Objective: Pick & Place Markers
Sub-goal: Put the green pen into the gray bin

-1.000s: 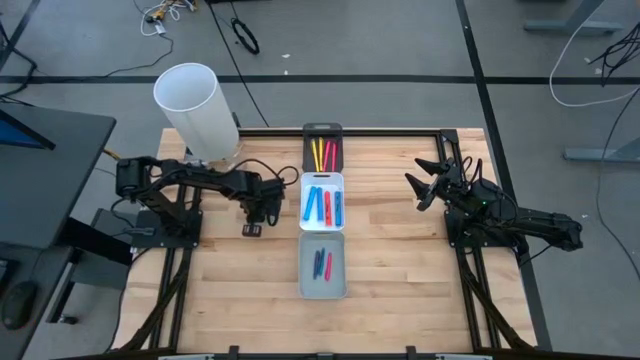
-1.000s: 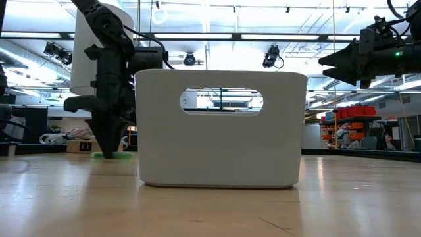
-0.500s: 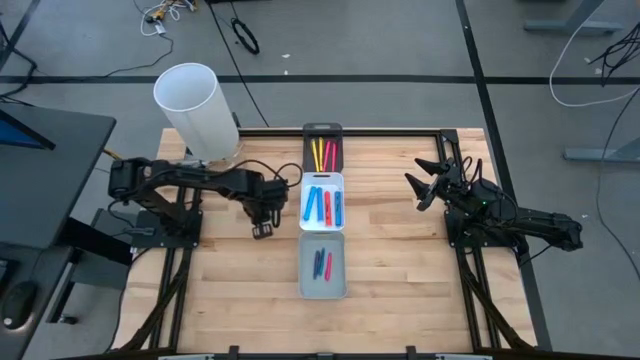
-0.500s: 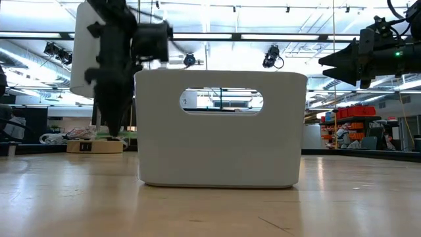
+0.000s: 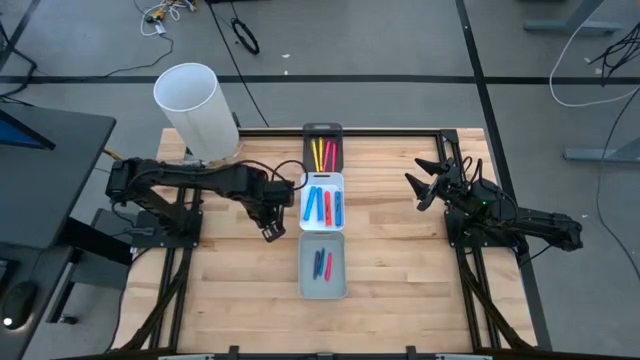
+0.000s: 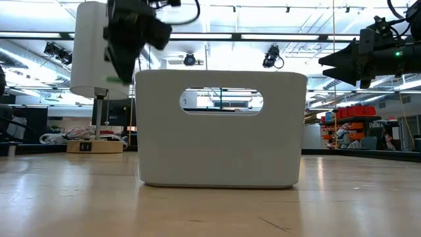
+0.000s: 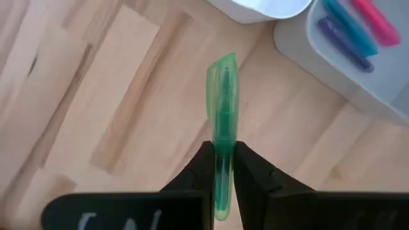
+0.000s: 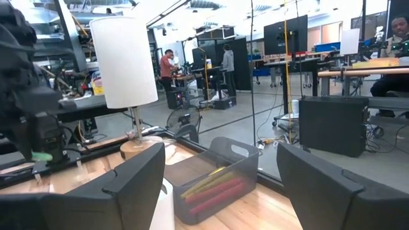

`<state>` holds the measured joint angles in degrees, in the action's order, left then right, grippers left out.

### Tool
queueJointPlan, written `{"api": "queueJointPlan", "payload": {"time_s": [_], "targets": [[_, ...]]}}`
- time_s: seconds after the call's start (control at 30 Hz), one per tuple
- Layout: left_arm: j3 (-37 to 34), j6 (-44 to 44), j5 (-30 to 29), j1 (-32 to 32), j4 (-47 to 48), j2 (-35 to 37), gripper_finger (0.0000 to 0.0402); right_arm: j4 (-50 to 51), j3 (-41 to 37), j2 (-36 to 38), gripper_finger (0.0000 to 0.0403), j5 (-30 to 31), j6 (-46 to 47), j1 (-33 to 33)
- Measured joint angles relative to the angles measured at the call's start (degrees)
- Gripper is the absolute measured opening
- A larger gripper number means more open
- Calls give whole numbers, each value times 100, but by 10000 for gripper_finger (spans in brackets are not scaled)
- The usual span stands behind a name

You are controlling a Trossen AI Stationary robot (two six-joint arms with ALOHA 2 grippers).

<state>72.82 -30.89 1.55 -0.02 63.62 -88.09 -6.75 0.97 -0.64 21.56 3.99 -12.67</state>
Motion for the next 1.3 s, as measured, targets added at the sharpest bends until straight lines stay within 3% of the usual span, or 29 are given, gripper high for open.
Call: {"api": "queueJointPlan", "payload": {"time_s": [0.27,0.73,1.07,1.3], "targets": [[801,-1378,-137,-363,1054,46,35,-1,0,0,302,0,-2,0],[855,-3861,-607,-992,2172,711,35,2,0,0,302,1,-1,1],[859,-6109,-646,-1581,1855,542,35,4,0,0,302,0,0,2],[1348,-7202,-631,-1885,1634,-266,35,1,0,0,302,0,0,0]]}}
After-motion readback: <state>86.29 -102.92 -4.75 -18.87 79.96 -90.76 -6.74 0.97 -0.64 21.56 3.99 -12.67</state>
